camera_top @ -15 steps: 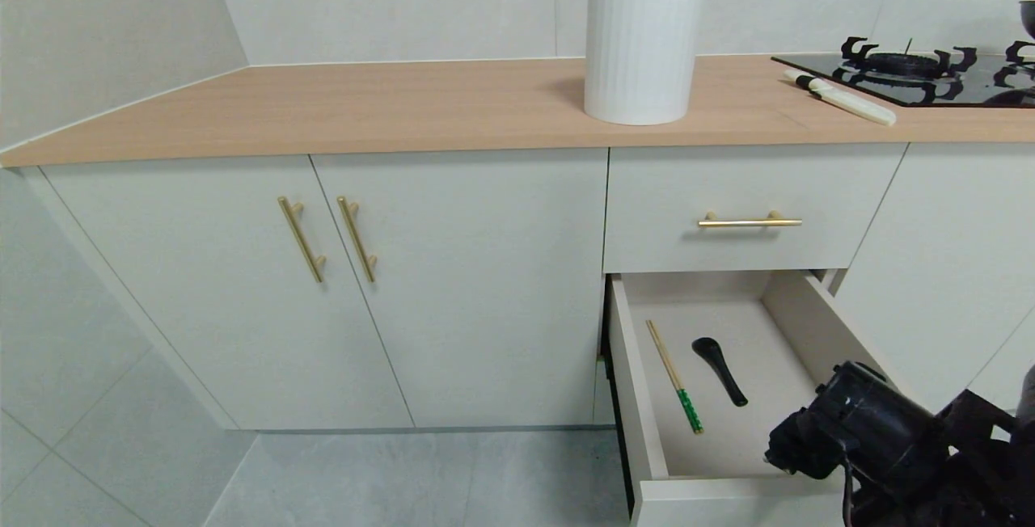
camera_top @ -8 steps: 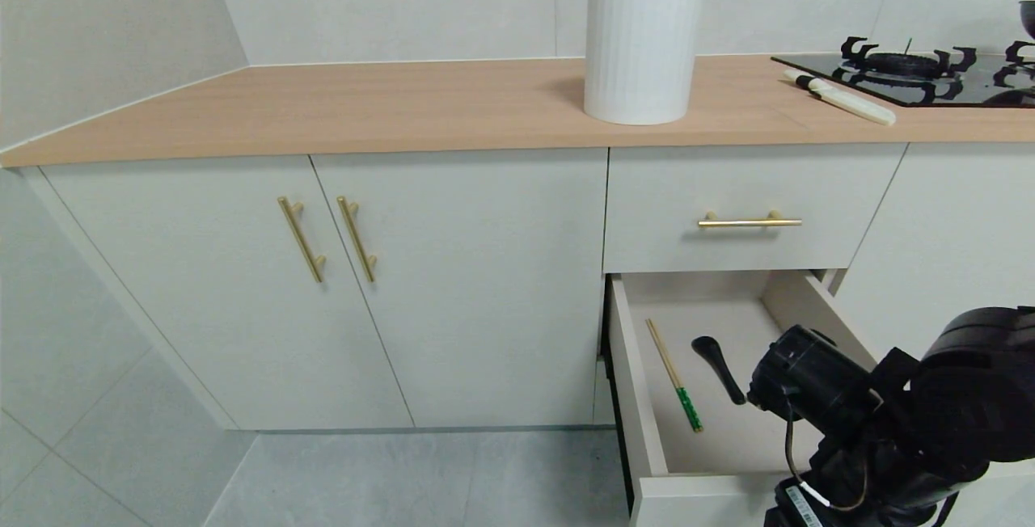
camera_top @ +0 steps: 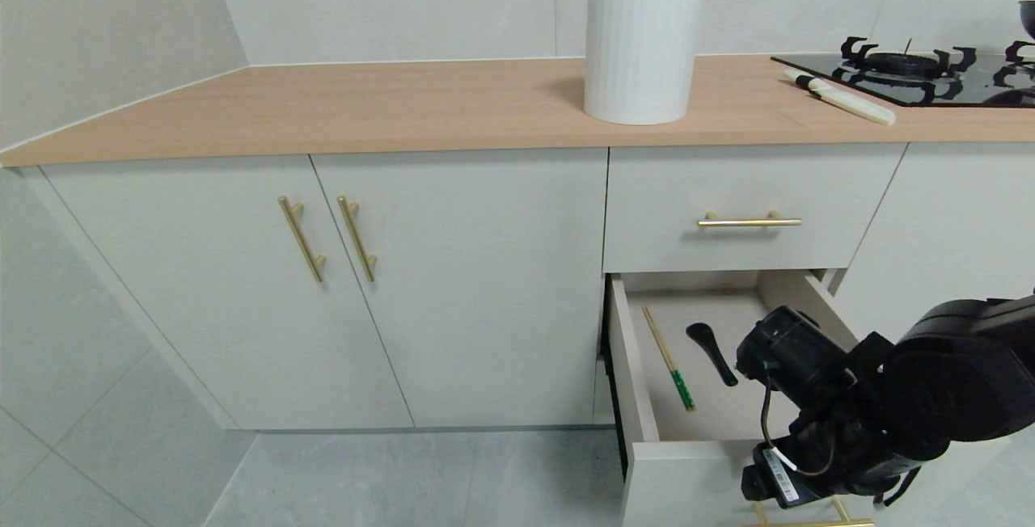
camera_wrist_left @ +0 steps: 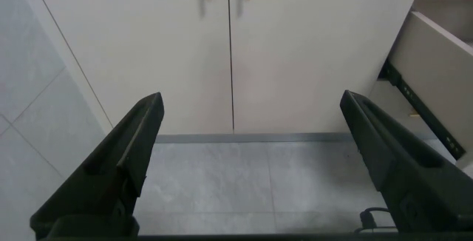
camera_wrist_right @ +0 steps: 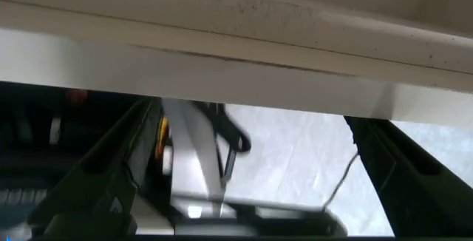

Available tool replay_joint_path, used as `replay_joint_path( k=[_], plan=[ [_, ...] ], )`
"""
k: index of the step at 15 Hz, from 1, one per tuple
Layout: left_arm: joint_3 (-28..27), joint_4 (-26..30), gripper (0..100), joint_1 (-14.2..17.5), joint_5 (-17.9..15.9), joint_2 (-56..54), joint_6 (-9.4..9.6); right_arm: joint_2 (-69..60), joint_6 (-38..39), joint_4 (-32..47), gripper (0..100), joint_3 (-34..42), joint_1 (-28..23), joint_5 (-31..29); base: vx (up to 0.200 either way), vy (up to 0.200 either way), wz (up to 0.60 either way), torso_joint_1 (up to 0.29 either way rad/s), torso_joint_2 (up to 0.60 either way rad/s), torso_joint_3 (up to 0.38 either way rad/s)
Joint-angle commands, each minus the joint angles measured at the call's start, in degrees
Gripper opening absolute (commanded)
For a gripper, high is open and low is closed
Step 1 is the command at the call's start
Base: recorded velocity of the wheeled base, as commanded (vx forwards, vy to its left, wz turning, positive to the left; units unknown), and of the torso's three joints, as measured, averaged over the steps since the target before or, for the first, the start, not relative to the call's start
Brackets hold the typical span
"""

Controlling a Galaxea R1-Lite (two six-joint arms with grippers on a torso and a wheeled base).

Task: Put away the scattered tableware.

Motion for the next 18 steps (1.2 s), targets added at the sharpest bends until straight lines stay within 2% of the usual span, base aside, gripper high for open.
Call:
replay_joint_path(
  k=[1,4,8,11,16,18],
  plan=[
    [0.0,0.0,100,0.0,0.0,0.0,-0.01,0.5,-0.1,-2.6,100,0.9,-0.9,-0.9,0.0,0.0,0.0,0.0,0.0,0.0],
    [0.0,0.0,100,0.0,0.0,0.0,-0.01,1.7,-0.4,-9.1,100,0.8,-4.3,-0.8,0.0,0.0,0.0,0.0,0.0,0.0],
    [0.0,0.0,100,0.0,0.0,0.0,-0.01,4.9,-0.6,-21.8,100,1.8,-8.9,-0.9,0.0,0.0,0.0,0.0,0.0,0.0],
    [0.0,0.0,100,0.0,0.0,0.0,-0.01,5.4,-0.8,-29.8,100,5.0,-9.1,-1.0,0.0,0.0,0.0,0.0,0.0,0.0],
    [0.0,0.0,100,0.0,0.0,0.0,-0.01,6.8,-4.5,-48.8,100,11.1,-10.1,-1.0,0.0,0.0,0.0,0.0,0.0,0.0],
    [0.0,0.0,100,0.0,0.0,0.0,-0.01,8.9,-4.5,-52.9,100,11.3,-10.5,-1.2,0.0,0.0,0.0,0.0,0.0,0.0]
  ],
)
